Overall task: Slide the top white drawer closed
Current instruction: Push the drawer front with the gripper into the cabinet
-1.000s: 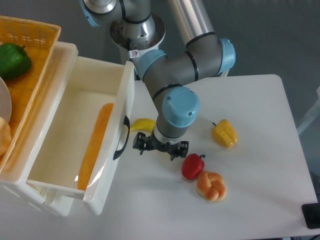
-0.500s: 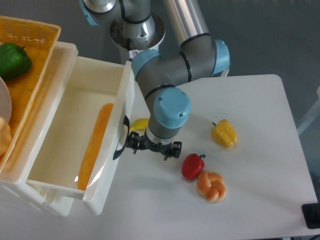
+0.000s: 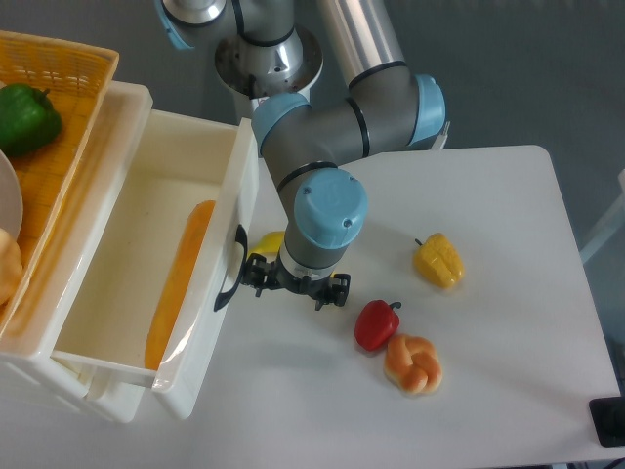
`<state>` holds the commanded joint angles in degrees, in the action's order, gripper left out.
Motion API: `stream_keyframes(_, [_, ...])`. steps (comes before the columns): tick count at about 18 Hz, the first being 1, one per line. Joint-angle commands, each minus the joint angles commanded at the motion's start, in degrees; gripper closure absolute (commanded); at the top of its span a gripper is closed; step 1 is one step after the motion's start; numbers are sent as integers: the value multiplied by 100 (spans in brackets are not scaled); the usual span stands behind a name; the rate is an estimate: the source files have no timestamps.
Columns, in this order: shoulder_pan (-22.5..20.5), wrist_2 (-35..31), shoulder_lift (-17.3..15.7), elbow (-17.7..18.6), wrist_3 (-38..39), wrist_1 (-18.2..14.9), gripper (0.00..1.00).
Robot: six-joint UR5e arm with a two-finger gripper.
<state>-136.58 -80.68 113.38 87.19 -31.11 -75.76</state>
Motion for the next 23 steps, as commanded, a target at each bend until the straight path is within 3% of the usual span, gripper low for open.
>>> stream_keyframes(10, [61,202,-114,0,9,-193,0])
stream_keyframes(23, [343,290,-167,0,158,-211,0])
